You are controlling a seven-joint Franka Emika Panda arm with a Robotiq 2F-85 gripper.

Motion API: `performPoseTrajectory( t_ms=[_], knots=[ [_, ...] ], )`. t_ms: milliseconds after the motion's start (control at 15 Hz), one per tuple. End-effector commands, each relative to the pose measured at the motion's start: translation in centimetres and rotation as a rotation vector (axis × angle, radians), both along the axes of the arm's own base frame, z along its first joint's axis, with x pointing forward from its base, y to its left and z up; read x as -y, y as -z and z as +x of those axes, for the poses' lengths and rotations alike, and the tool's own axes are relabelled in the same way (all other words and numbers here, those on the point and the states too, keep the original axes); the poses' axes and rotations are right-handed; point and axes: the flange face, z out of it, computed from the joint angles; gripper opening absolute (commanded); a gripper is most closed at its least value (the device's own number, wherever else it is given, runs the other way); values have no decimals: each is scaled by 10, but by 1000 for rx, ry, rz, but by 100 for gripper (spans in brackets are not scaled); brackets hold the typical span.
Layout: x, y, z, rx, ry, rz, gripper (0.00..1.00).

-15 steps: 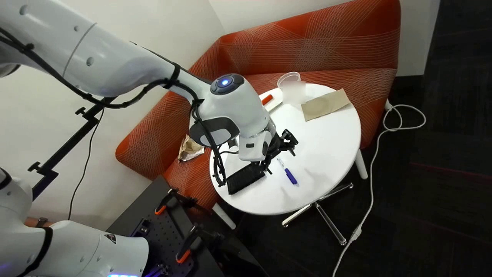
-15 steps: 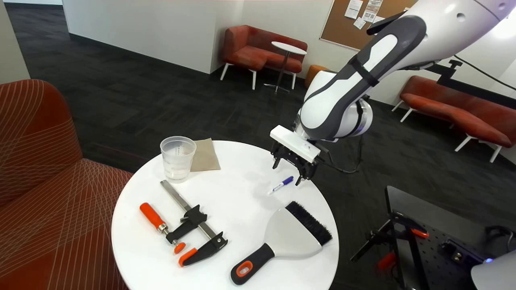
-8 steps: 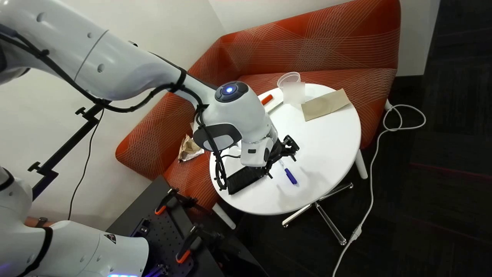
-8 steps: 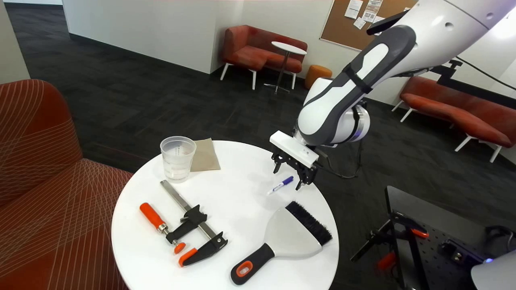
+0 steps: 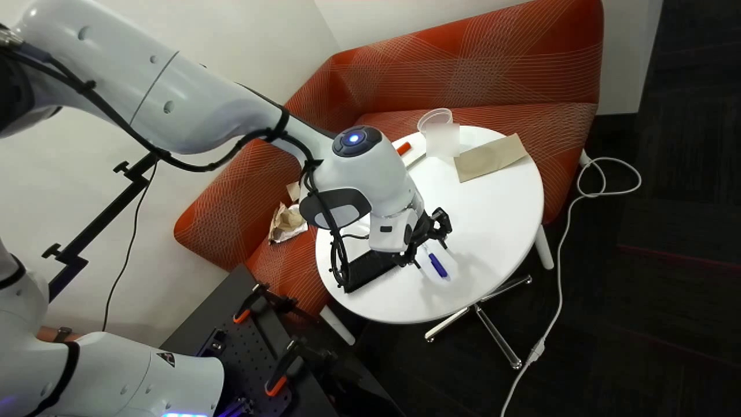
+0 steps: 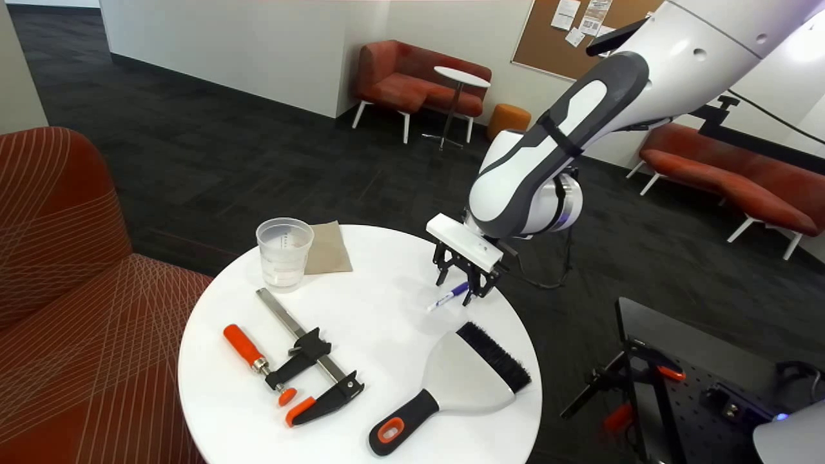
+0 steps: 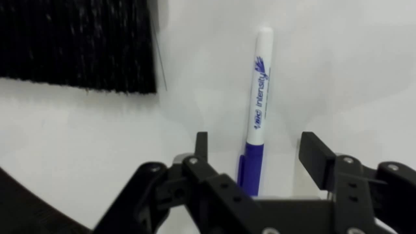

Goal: Move the pen slightly to the left

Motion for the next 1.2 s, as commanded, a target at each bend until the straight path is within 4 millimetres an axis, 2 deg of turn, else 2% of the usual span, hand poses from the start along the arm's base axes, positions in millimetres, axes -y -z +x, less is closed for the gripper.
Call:
performPoseTrajectory(
  t_ms=[0, 333, 400, 533, 733, 1133],
  knots=[
    [0, 3, 6, 18, 38, -8, 42],
    [1, 2, 9, 24, 47, -13, 3],
    [2, 1, 9, 21, 49, -11, 0],
    [0, -8, 11, 28, 54, -10, 4],
    [-5, -31, 20, 58, 34, -8, 4],
    [-11, -82, 70, 134, -53, -48, 4]
  ],
)
